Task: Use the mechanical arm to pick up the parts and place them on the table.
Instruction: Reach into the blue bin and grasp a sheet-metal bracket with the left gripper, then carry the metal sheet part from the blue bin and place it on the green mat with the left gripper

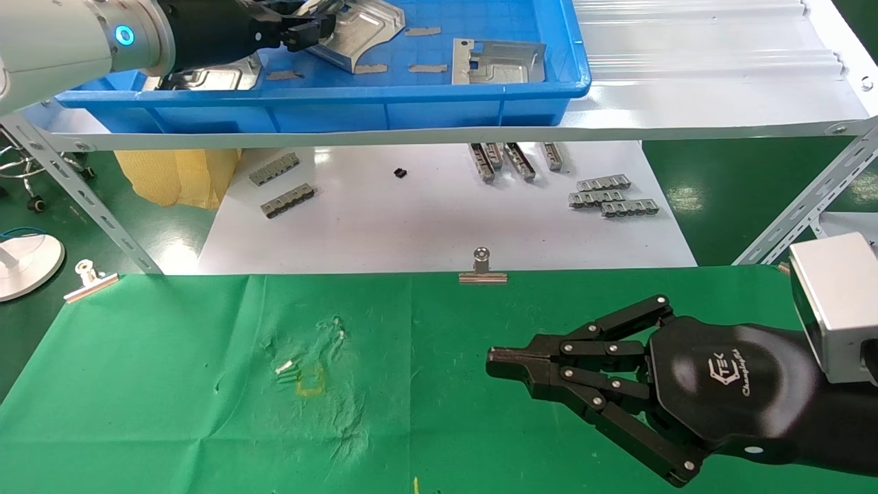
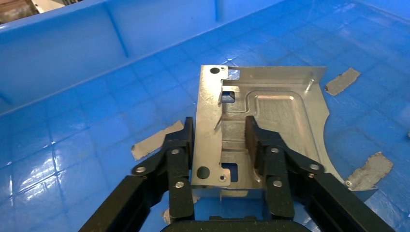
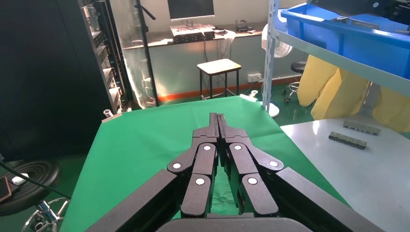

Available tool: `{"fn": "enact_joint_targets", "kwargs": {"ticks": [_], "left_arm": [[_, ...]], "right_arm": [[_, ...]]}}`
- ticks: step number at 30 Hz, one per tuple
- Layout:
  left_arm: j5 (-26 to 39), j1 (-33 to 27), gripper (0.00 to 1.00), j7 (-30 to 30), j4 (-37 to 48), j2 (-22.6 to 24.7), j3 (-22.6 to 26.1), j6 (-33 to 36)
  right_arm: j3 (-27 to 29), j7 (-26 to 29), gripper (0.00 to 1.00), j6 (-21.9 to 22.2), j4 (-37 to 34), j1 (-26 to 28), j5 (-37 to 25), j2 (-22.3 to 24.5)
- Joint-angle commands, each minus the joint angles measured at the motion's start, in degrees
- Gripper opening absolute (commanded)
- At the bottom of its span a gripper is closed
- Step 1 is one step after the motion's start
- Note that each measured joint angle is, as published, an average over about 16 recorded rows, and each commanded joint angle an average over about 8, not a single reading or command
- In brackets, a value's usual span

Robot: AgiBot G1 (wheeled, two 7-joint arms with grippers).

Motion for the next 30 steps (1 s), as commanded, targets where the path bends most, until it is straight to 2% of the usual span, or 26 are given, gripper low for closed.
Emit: {"fn": "enact_joint_targets", "kwargs": {"ticks": [1,9,10,11,17,18,19,30], "left_arm": [[0.02,0.09,0.0,0.13,-0.13,-0.02,0.01,0.09],[-1.32,-0.01,0.0,1.84,-1.44,-0.32,-0.91,0.79],[-1.64,-0.16,0.0,2.22,-1.72,-0.48,-1.13,1.22],[-2.0,-0.34,0.0,2.63,-2.02,-0.7,-1.38,1.87],[-4.73,-1.18,0.0,5.69,-3.91,-3.27,-3.14,10.62],[-5.2,-1.24,0.0,6.34,-4.24,-3.89,-3.43,12.84],[-5.62,-1.27,0.0,7.0,-4.56,-4.51,-3.67,15.12],[-7.25,-0.44,0.0,17.28,-9.14,-12.32,-3.47,44.52]], "right_arm": [[0.0,0.0,0.0,0.0,0.0,0.0,0.0,0.0],[-0.01,0.0,0.0,0.0,0.0,0.0,0.0,0.0],[-0.01,0.0,0.04,0.0,0.0,0.0,0.0,0.0],[-0.01,0.0,0.13,0.0,0.0,0.0,0.01,0.0],[-0.01,-0.01,0.87,0.0,0.0,0.0,0.01,0.0],[-0.01,-0.01,0.96,0.0,0.0,0.0,0.01,0.0],[-0.01,-0.01,1.0,0.0,0.0,0.0,0.01,0.0],[-0.02,-0.01,1.0,0.01,0.0,0.0,0.01,0.01]]}}
